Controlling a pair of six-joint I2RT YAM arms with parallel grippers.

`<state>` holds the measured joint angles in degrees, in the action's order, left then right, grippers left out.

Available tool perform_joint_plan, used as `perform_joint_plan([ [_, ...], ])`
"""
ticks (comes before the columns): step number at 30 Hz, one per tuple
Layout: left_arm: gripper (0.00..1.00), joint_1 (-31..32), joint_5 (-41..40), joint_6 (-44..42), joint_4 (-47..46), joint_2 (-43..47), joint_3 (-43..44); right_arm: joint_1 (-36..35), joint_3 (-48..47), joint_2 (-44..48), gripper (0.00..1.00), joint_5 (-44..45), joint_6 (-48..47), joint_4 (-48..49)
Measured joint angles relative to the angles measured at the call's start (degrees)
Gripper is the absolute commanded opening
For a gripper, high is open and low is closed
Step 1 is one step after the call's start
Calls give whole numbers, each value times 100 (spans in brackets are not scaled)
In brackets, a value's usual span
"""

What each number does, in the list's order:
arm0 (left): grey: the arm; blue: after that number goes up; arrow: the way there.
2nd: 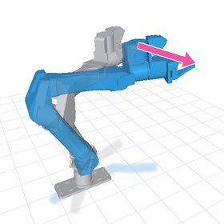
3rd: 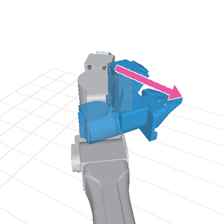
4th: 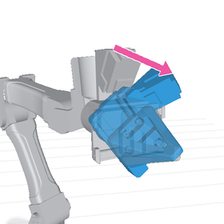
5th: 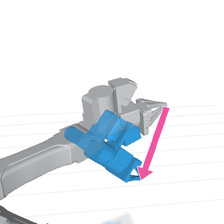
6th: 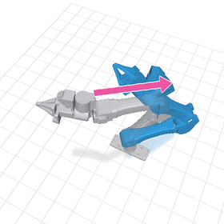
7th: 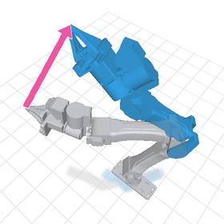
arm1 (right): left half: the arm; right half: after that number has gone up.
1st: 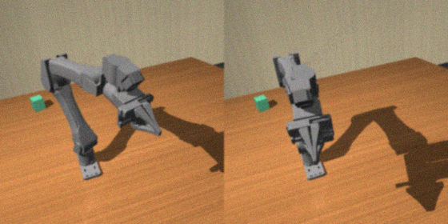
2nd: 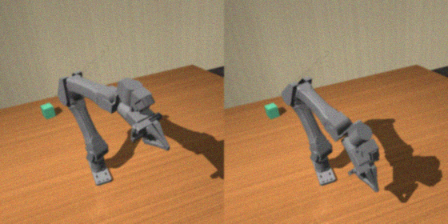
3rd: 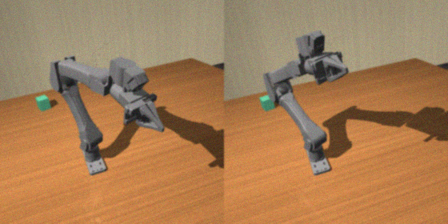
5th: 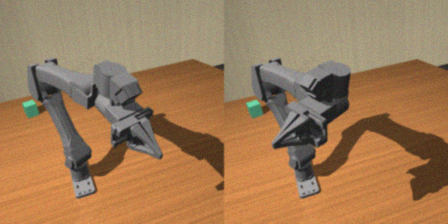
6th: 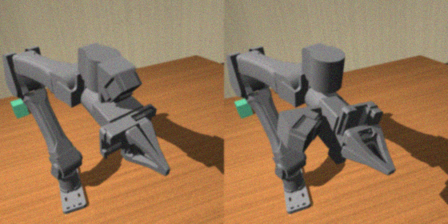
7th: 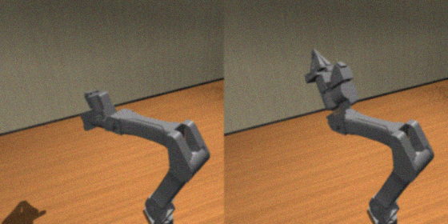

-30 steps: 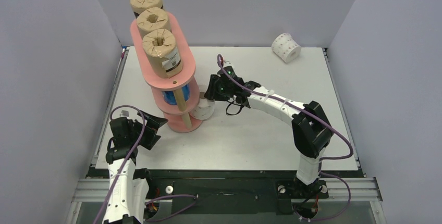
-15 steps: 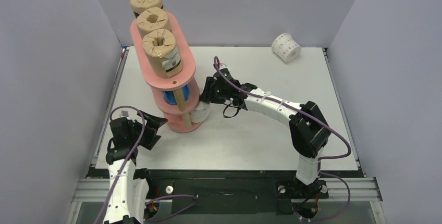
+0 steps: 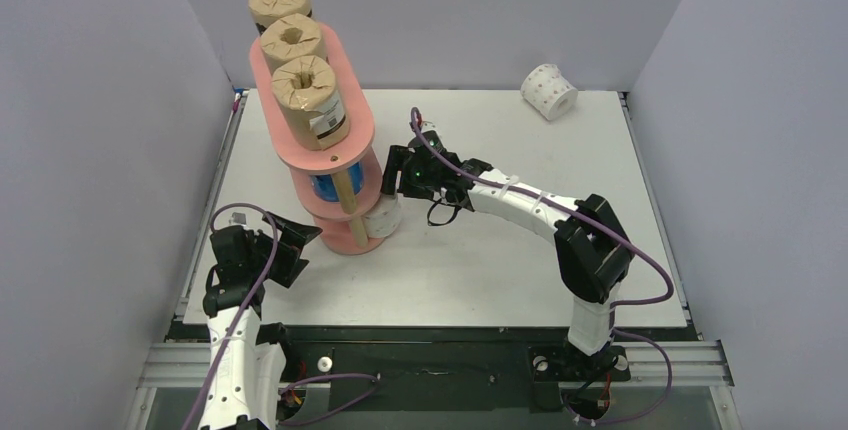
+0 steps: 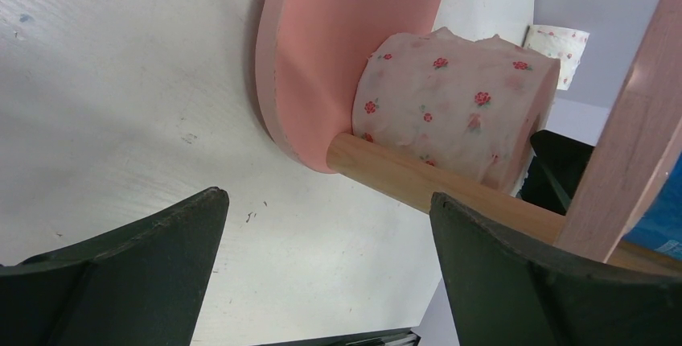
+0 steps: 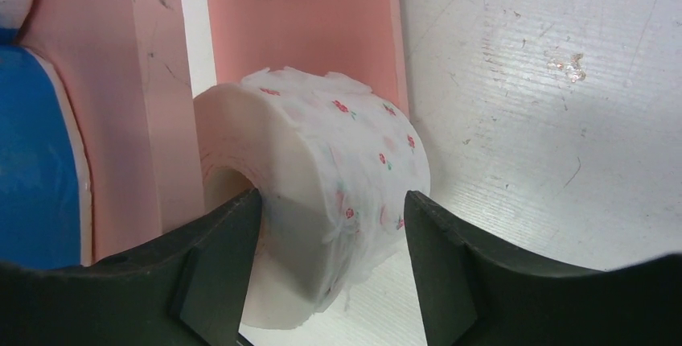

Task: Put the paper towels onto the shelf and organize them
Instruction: Place the paper towel on the shelf.

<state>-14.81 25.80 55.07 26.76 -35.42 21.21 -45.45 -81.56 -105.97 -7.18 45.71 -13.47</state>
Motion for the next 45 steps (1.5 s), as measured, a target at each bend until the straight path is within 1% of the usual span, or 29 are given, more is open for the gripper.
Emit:
perform_joint_plan([
  [6,97,0,-2,4,-7,-7,0,7,70,52,65,37,2,9],
  [9,97,0,-2,4,-46,-46,0,9,210,225,65,26,4,17],
  [16,97,0,22,133,-273,-199,-131,142,693,1123,63,-85,-4,136],
  [18,97,0,24,181,-343,-260,-164,195,841,1394,58,-129,-15,273],
  [19,98,0,24,201,-369,-282,-173,232,949,1537,48,-142,-20,350],
  [20,98,0,24,232,-398,-299,-175,282,1067,1674,43,-173,-17,424],
  [21,99,0,24,262,-439,-317,-179,354,1207,1788,33,-188,-15,544],
  [22,99,0,22,284,-487,-330,-179,431,1362,1880,28,-210,4,697],
  [24,100,-2,20,341,-623,-361,-192,621,1755,2011,25,-229,68,1102],
  [26,95,-2,20,433,-785,-396,-214,761,2129,2037,22,-225,157,1458],
  [27,91,-2,17,476,-894,-413,-245,813,2238,2020,22,-227,170,1530],
  [28,88,-4,20,542,-1032,-435,-289,859,2315,1978,21,-225,195,1556],
  [29,84,-4,20,595,-1137,-455,-332,874,2330,1899,21,-225,203,1565],
  [30,82,-4,22,656,-1294,-487,-402,874,2326,1818,21,-232,214,1633],
  [32,72,-4,22,789,-1567,-584,-546,866,2295,1615,21,-258,221,1729],
  [33,70,-4,22,839,-1674,-649,-605,866,2262,1502,20,-275,232,1755],
  [34,65,-4,20,896,-1759,-715,-645,861,2223,1373,20,-289,240,1781],
  [35,61,-4,20,929,-1812,-761,-667,861,2188,1272,20,-297,251,1788],
  [36,55,-4,17,962,-1888,-804,-678,859,2151,1147,20,-323,262,1805],
  [37,51,-4,17,1001,-1993,-835,-682,855,2116,1043,20,-354,284,1814],
  [38,45,-4,15,1027,-2107,-857,-682,828,2074,938,20,-380,297,1816],
  [40,38,-4,9,1075,-2319,-870,-682,811,1987,754,19,-411,304,1818],
  [42,34,-4,-7,1117,-2483,-887,-682,767,1880,597,19,-444,310,1814],
  [45,32,-4,-13,1178,-2693,-986,-682,667,1663,402,19,-490,319,1816],
])
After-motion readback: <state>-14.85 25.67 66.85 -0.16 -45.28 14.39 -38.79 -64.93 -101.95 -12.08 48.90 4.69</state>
